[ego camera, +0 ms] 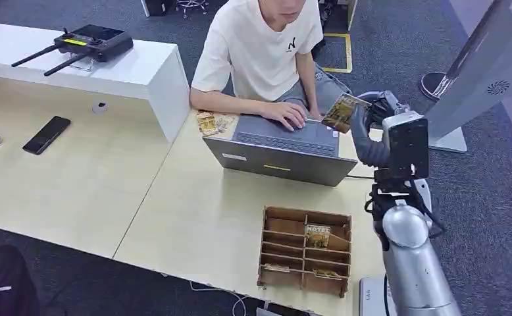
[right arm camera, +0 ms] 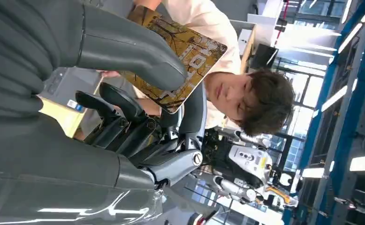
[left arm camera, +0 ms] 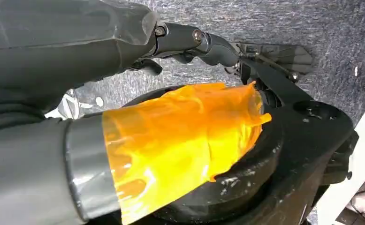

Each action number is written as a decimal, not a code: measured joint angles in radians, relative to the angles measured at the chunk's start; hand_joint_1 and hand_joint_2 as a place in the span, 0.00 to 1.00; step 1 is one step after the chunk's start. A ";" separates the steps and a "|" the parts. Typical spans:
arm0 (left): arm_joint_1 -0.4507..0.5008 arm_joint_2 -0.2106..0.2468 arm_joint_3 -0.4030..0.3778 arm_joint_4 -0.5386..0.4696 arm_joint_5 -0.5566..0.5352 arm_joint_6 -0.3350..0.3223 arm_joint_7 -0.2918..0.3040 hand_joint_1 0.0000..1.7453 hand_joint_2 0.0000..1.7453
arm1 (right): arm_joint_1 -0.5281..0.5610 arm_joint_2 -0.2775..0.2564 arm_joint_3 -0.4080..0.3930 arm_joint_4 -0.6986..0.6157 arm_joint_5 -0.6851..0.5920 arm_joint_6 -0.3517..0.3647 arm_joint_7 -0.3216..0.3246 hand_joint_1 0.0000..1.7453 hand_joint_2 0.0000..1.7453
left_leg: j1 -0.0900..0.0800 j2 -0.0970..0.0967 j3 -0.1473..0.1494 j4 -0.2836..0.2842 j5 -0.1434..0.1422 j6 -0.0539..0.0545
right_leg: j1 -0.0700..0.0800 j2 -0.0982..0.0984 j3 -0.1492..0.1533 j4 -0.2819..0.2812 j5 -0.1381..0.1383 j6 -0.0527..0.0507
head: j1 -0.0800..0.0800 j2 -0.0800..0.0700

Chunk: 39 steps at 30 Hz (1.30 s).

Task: Pass the card to the sensor for recognition and then transmit it.

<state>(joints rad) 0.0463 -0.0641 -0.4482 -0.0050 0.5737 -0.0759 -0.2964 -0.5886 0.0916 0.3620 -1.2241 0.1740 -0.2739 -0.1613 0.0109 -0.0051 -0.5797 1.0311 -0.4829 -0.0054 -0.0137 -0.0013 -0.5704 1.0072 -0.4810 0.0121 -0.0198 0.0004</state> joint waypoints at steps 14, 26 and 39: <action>-0.005 0.001 -0.001 0.000 -0.045 0.018 0.008 0.00 0.00 | -0.139 0.043 0.020 0.204 0.081 -0.050 0.009 1.00 1.00 | 0.000 0.000 0.000 0.000 0.000 0.000 | 0.000 0.000 0.000 0.000 0.000 0.000 | 0.000 0.000; -0.014 0.002 -0.001 0.000 -0.084 0.032 0.014 0.00 0.00 | -0.200 0.064 0.021 0.371 0.195 -0.158 0.006 1.00 1.00 | 0.000 0.000 0.000 0.000 0.000 0.000 | 0.000 0.000 0.000 0.000 0.000 0.000 | 0.000 0.000; -0.015 0.005 -0.001 0.000 -0.119 0.034 0.015 0.00 0.00 | -0.250 0.068 0.034 0.518 0.298 -0.224 0.016 1.00 1.00 | 0.000 0.000 0.000 0.000 0.000 0.000 | 0.000 0.000 0.000 0.000 0.000 0.000 | 0.000 0.000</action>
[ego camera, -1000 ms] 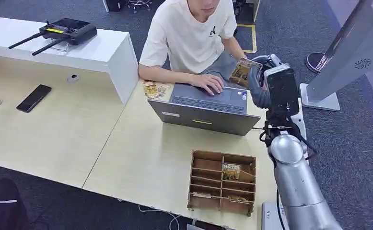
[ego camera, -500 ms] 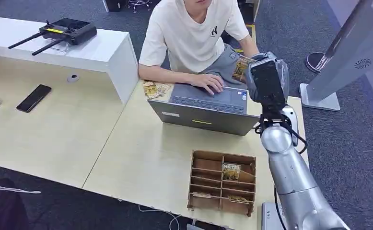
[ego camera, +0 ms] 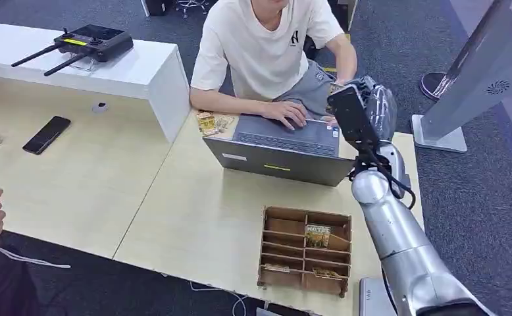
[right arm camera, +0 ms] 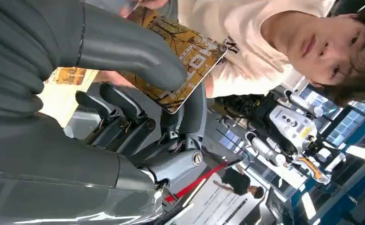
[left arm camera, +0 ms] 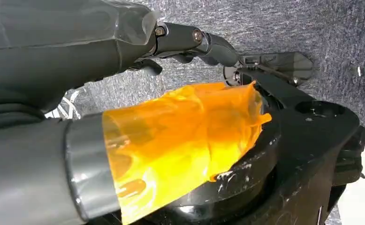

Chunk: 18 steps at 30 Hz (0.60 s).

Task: Pass the card to the sensor for recognition and then transmit it.

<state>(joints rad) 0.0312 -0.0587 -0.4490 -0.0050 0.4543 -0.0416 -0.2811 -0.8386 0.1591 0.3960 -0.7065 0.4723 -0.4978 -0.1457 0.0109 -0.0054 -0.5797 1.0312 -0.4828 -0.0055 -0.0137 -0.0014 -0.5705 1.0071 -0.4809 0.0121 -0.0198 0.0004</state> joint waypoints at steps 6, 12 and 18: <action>-0.001 0.000 0.000 0.000 -0.010 0.000 0.007 0.00 0.00 | -0.009 0.000 0.000 0.034 0.023 -0.015 0.011 1.00 1.00 | 0.000 0.000 0.000 0.000 0.000 0.000 | 0.000 0.000 0.000 0.000 0.000 0.000 | 0.000 0.000; -0.001 0.000 0.000 0.000 -0.013 0.000 0.008 0.00 0.00 | -0.010 0.000 0.000 0.055 0.040 -0.024 0.013 0.82 1.00 | 0.000 0.000 0.000 0.000 0.000 0.000 | 0.000 0.000 0.000 0.000 0.000 0.000 | 0.000 0.000; -0.001 0.000 0.000 0.000 -0.015 0.000 0.010 0.00 0.00 | -0.010 0.000 0.001 0.074 0.060 -0.025 0.017 0.00 1.00 | 0.000 0.000 0.000 0.000 0.000 0.000 | 0.000 0.000 0.000 0.000 0.000 0.000 | 0.000 0.000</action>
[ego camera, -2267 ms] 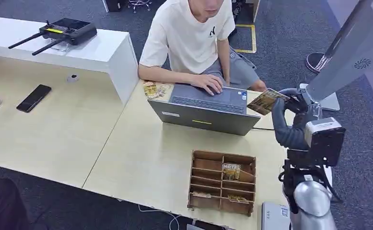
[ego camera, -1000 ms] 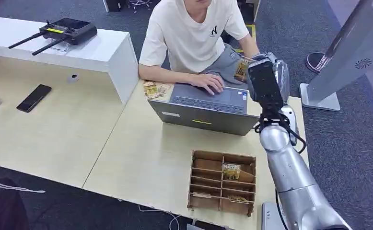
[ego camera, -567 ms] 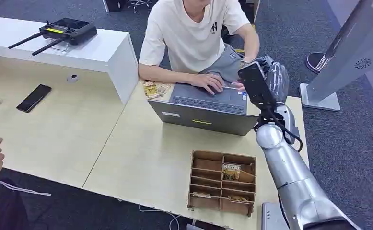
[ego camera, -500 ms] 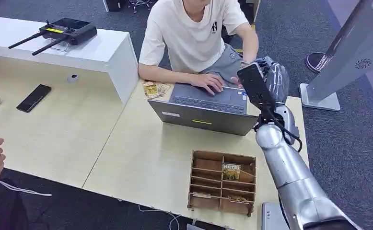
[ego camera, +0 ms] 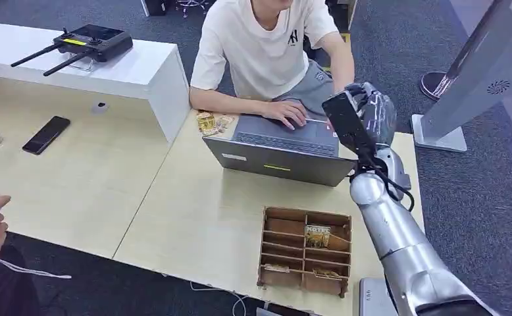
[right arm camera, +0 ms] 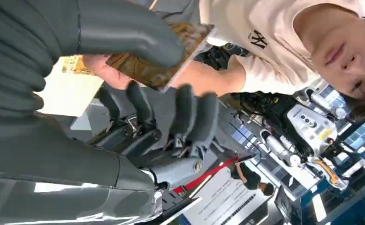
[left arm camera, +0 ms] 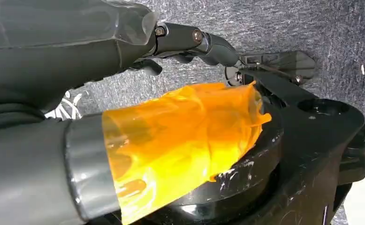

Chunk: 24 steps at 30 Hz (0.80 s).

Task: Pass the card to the sensor for recognition and then transmit it.

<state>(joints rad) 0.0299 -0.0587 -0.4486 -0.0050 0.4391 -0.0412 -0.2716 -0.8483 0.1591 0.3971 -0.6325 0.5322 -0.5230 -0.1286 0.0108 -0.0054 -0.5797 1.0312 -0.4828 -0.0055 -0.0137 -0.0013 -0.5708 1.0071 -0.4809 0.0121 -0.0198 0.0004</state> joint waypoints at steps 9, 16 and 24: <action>0.000 0.000 0.001 0.000 0.000 -0.002 0.001 0.00 0.00 | 0.002 0.000 0.005 0.012 0.022 0.003 -0.008 0.00 1.00 | 0.000 0.000 0.000 0.000 0.000 0.000 | 0.000 0.000 0.000 0.000 0.000 0.000 | 0.000 0.000; 0.000 0.000 0.011 0.000 -0.001 -0.008 0.000 0.00 0.00 | 0.054 0.000 0.005 -0.062 -0.021 0.038 -0.058 0.02 1.00 | 0.000 0.000 0.000 0.000 0.000 0.000 | 0.000 0.000 0.000 0.000 0.000 0.000 | 0.000 0.000; 0.000 -0.002 0.037 0.000 -0.001 -0.018 -0.015 0.00 0.00 | 0.191 -0.001 0.005 -0.353 -0.130 0.088 -0.085 1.00 1.00 | 0.000 0.000 0.000 0.000 0.000 0.000 | 0.000 0.000 -0.001 0.000 0.000 0.000 | 0.000 0.000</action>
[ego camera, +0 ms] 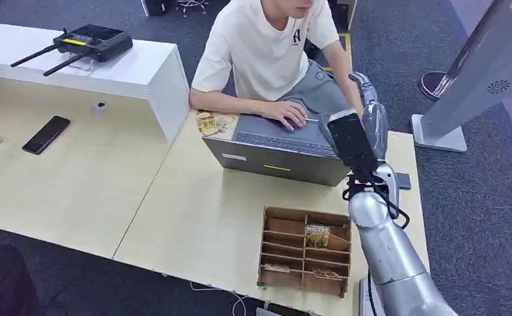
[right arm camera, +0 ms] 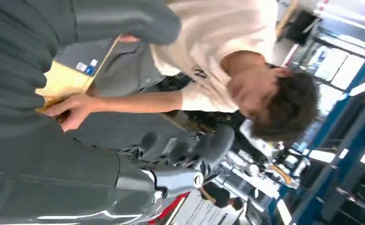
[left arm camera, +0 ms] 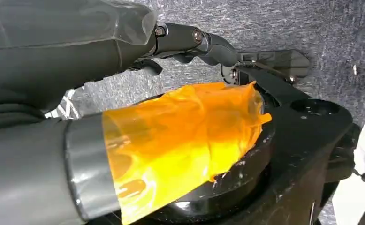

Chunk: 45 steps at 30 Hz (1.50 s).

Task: Pass the card to the sensor for recognition and then transmit it.

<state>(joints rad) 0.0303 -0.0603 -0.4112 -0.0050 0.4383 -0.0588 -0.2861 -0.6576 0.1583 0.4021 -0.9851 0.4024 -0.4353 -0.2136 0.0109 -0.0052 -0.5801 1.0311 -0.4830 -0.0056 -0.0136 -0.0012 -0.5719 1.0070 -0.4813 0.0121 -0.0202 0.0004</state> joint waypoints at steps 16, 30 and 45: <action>0.018 -0.011 0.069 0.000 0.045 -0.026 -0.022 0.00 0.00 | 0.309 -0.093 0.003 -0.511 -0.041 0.091 -0.042 1.00 1.00 | 0.000 0.000 0.000 0.000 -0.001 0.000 | 0.000 0.000 0.000 -0.001 0.000 0.000 | 0.000 0.000; 0.031 -0.021 0.113 0.000 0.104 -0.040 -0.014 0.00 0.00 | 0.515 -0.236 0.040 -0.666 0.060 0.237 0.053 0.83 1.00 | 0.000 0.000 -0.001 0.000 -0.001 0.000 | 0.000 0.000 0.000 -0.001 0.000 0.000 | 0.000 0.000; 0.033 -0.027 0.142 0.000 0.154 -0.035 0.022 0.00 0.00 | 0.663 -0.335 0.071 -0.743 0.101 0.290 0.138 0.65 1.00 | 0.000 0.000 -0.001 0.000 -0.002 0.001 | 0.000 0.000 0.000 -0.001 -0.001 0.000 | 0.000 0.000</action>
<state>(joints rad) 0.0629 -0.0870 -0.2689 -0.0050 0.5924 -0.0935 -0.2644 0.0058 -0.1770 0.4734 -1.7280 0.5039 -0.1453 -0.0759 0.0107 -0.0052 -0.5810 1.0311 -0.4847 -0.0042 -0.0137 -0.0014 -0.5721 1.0062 -0.4819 0.0125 -0.0198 0.0004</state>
